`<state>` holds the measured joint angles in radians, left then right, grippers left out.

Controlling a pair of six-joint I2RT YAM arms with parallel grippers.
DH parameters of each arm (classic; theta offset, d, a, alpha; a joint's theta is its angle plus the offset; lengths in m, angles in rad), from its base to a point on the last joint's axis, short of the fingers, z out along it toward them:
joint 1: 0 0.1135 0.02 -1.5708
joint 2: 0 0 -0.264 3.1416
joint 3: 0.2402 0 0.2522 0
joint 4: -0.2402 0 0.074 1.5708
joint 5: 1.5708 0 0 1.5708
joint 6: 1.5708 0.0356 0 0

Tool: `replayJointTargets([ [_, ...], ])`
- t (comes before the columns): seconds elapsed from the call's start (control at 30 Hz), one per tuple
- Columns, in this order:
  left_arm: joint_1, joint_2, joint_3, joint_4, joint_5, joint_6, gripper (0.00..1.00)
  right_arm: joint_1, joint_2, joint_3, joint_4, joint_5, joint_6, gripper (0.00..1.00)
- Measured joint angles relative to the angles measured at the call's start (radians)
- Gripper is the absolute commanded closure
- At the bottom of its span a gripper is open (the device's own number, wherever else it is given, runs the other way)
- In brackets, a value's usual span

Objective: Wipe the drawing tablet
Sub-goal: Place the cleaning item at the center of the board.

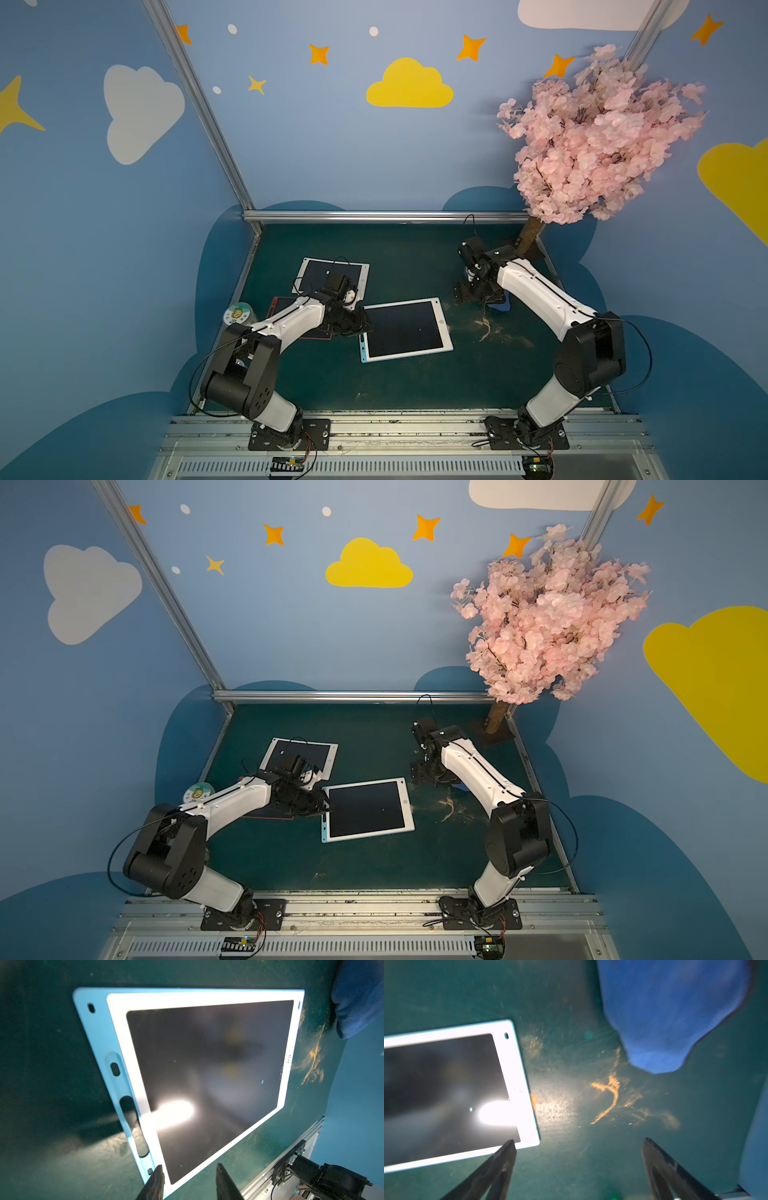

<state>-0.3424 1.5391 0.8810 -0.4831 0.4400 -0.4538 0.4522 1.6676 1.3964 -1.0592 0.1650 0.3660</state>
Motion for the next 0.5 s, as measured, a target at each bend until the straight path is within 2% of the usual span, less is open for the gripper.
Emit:
replayJointTargets([
  [0.17, 0.000, 0.026, 0.001, 0.005, 0.008, 0.000, 0.58, 0.003, 0.020, -0.056, 0.058, -0.170, -0.026, 0.11],
  [0.33, 0.014, 0.066, 0.001, 0.004, 0.002, 0.000, 0.57, 0.015, 0.114, -0.064, 0.135, -0.354, -0.064, 0.12],
  [0.5, 0.029, 0.069, -0.003, 0.010, -0.028, -0.004, 0.57, 0.016, 0.168, -0.079, 0.166, -0.454, -0.087, 0.12],
])
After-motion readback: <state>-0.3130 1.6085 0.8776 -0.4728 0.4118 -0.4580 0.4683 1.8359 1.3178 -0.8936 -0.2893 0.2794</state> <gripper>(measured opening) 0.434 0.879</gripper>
